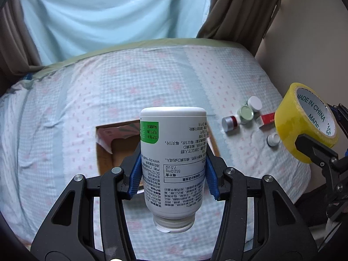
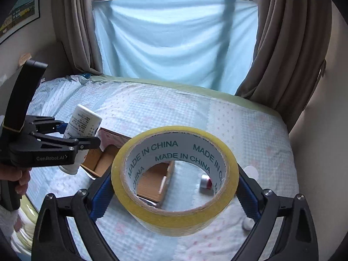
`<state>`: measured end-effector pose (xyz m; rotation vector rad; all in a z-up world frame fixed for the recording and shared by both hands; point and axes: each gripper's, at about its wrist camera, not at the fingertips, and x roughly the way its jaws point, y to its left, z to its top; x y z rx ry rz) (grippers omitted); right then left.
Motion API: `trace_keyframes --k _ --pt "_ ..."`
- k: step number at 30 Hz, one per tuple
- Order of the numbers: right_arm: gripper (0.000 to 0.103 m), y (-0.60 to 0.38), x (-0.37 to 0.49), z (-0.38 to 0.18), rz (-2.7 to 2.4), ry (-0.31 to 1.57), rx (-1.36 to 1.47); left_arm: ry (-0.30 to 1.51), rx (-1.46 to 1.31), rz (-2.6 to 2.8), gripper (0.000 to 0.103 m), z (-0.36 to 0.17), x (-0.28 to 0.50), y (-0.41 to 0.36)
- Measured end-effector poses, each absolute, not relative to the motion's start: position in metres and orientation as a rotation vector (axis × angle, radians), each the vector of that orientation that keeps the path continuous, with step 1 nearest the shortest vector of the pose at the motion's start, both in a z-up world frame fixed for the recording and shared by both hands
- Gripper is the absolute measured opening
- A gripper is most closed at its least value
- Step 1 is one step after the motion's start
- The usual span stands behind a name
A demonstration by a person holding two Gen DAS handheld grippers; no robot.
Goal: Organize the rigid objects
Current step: 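Carry the pill bottle and tape roll into the cardboard box and release both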
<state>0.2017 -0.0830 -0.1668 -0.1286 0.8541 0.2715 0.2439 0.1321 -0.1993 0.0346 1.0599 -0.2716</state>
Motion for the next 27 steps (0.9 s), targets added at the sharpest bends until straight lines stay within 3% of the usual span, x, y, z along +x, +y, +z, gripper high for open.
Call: trace_keyframes --k 11,27 --pt "0.096 0.014 0.254 -0.224 0.243 1.012 -0.001 1.210 0.077 -0.284 0.046 -0.279 0.302 0.217" --pt "0.096 0.050 0.331 -0.401 0.302 1.260 -0.136 1.497 0.113 -0.306 0.046 -0.447 0.384 0.190"
